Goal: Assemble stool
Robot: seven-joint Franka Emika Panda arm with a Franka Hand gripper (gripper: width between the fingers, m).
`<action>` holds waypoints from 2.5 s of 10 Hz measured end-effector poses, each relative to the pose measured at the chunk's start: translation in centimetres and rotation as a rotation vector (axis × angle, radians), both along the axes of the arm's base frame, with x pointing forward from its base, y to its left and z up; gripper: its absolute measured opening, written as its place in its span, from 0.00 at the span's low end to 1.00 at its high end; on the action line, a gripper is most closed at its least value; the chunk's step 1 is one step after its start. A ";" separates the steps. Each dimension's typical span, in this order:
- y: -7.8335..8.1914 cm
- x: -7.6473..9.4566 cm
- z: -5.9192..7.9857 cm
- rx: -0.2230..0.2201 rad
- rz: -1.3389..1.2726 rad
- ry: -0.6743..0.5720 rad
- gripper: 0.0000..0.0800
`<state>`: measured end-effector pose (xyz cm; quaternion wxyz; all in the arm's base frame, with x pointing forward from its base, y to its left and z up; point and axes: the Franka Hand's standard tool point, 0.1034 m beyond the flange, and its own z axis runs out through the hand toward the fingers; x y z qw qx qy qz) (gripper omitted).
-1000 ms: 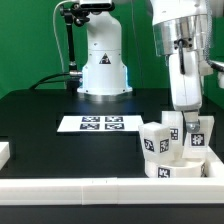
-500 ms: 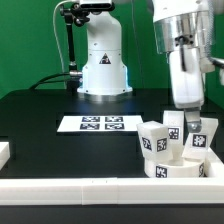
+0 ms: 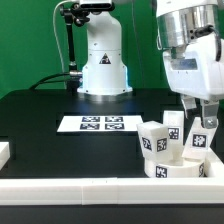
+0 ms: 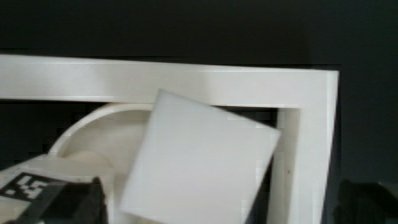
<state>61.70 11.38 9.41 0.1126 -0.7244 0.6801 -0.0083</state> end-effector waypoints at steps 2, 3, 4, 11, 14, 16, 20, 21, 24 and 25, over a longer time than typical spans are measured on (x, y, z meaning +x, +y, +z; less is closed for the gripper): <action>-0.1 0.0 0.0 -0.029 0.169 -0.026 0.81; -0.1 0.0 0.1 -0.055 0.296 -0.044 0.81; -0.1 0.2 0.3 -0.083 0.434 -0.063 0.81; -0.6 0.2 0.2 -0.201 0.987 -0.134 0.81; -0.4 0.5 0.7 -0.262 1.248 -0.158 0.81; -0.2 0.4 0.9 -0.292 1.458 -0.169 0.81; 1.5 0.1 1.5 -0.355 1.837 -0.195 0.81; 1.6 0.1 1.5 -0.371 1.904 -0.198 0.81; 0.6 0.2 1.4 -0.414 2.105 -0.186 0.81; 0.2 0.2 1.3 -0.424 2.190 -0.181 0.81</action>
Offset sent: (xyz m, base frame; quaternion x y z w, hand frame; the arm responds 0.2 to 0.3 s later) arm 0.0038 0.0122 0.0112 -0.0224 -0.0280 -0.2967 0.9543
